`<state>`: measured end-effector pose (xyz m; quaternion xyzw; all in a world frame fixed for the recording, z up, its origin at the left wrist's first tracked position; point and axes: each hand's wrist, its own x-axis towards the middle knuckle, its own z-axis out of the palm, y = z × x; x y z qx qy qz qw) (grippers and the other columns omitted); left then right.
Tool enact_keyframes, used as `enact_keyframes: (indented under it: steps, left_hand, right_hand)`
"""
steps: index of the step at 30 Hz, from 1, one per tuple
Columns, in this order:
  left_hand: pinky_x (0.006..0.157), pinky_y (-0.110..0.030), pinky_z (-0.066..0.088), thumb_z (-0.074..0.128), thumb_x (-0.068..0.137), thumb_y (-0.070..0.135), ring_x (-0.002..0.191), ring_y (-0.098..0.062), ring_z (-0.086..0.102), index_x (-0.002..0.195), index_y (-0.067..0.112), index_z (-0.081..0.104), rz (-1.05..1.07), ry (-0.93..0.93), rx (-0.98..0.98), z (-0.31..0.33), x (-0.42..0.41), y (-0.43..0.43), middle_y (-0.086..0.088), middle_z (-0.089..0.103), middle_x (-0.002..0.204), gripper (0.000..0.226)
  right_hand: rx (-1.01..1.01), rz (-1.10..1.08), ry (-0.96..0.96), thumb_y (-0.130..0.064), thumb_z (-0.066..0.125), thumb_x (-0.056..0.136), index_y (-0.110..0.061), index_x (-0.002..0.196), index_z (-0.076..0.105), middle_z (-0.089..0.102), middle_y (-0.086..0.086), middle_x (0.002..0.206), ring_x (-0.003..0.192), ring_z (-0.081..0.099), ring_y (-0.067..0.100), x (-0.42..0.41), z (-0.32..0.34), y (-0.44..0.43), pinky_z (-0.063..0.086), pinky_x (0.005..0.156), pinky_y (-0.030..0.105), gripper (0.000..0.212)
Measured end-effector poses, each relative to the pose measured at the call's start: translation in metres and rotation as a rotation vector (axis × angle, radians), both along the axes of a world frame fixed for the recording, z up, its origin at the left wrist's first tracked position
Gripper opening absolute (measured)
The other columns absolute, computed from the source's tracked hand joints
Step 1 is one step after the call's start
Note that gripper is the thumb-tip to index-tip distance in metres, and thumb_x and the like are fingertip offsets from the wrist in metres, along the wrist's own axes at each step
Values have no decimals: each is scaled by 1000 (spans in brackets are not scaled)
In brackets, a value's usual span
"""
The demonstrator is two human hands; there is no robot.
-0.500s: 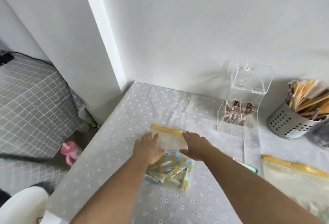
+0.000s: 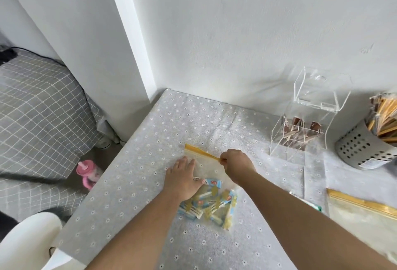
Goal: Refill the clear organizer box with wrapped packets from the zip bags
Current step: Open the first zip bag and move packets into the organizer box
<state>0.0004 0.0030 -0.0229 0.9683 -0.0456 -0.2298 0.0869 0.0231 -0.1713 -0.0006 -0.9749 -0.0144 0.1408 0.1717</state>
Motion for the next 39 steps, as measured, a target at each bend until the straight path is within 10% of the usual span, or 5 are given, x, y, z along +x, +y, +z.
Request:
enact_keyframes:
  steps: [5,11,15,23,39]
  left_hand:
    - [100,-41,43,41,90,60,115,-24,55,116,19,58,386,-57,-365,43,7,-33,-2,61,118,51]
    - [51,-25,37,46,93,25,60,-16,62,94,8,62,711,138,-769,93,1,-69,-4,70,84,23]
    - [36,-18,37,43,90,17,58,-15,61,81,11,56,647,101,-829,119,-12,-79,-6,67,80,17]
    - [66,-27,39,44,80,12,66,-17,63,57,17,55,535,94,-943,161,-41,-94,1,63,58,26]
    - [54,-23,46,44,96,38,57,-15,59,77,19,59,380,50,-1033,191,-50,-115,1,57,62,30]
  right_hand:
    - [184,-98,-30,-16,56,90,-15,92,73,69,6,89,79,60,23,-12,24,-10,45,66,27,17]
    - [304,-105,-118,-12,59,87,-12,86,76,64,8,74,73,61,28,-49,60,-19,50,65,35,17]
    - [454,-168,-69,-12,60,87,-10,86,76,68,9,72,59,61,20,-68,85,-34,52,60,27,16]
    - [790,-212,27,-16,56,92,-4,78,69,69,15,79,74,71,27,-90,127,-48,59,60,29,23]
    - [600,-164,-290,-20,41,98,-24,57,47,50,-7,55,53,44,5,-95,159,-54,34,51,15,41]
